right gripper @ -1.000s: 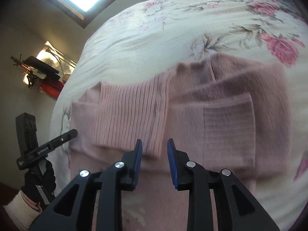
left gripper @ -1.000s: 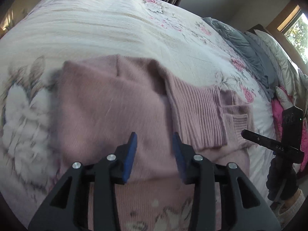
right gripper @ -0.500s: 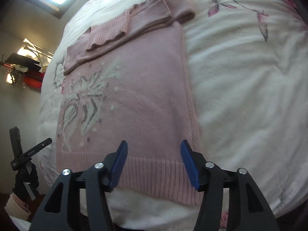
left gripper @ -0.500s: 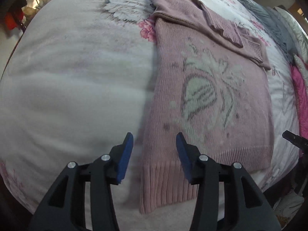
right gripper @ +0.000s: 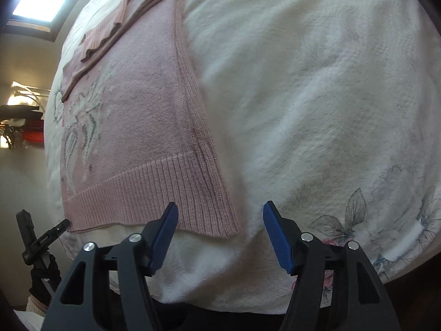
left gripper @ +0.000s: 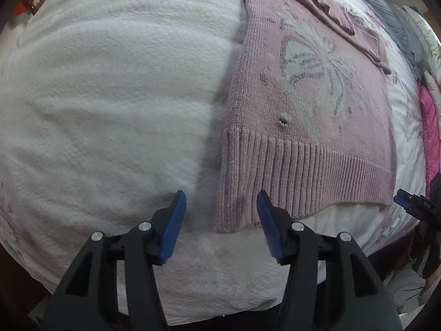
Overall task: Fold small clothes
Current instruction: 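Move the left tool to the ribbed hem corner while the right tool grasps the other hem corner, then lift the hem with both tools and fold it up toward the collar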
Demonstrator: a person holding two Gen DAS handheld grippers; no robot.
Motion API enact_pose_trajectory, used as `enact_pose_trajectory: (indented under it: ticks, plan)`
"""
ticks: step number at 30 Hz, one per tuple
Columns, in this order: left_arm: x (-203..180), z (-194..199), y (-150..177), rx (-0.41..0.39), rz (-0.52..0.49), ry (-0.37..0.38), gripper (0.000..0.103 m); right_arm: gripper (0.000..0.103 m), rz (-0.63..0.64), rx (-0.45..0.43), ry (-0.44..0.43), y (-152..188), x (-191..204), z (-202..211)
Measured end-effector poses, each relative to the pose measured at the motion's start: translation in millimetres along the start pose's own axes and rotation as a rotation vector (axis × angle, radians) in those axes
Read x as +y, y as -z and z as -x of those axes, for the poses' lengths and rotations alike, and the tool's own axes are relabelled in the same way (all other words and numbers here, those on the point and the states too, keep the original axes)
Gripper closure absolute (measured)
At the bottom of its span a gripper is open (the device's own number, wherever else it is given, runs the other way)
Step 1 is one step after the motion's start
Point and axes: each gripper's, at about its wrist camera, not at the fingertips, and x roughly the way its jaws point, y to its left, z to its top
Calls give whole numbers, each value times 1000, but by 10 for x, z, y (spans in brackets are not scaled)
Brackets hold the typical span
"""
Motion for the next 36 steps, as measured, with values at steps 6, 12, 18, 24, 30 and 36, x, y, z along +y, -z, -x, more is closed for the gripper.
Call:
enact_pose_trajectory:
  ticks: [6,12,18,24,30,36]
  plan:
    - [20,-136,16,7,41,30,42,38,38,52,-3,-21,138,-236]
    - [19,-138,21,39,55,96,57,55,69,67,-2,-34,244,-294]
    - [8,-205,34,61,97,140,72,63,20,65,-43,-47,125,-272]
    - [-3,-203,46,77,115,209,94,88,51,61,-120,-63,195,-153]
    - [15,80,-63,14,151,317,95,91,19,2,-310,-181,300,178]
    - [-93,402,-428,-76,181,421,95,91,-45,-95,-482,-534,400,551]
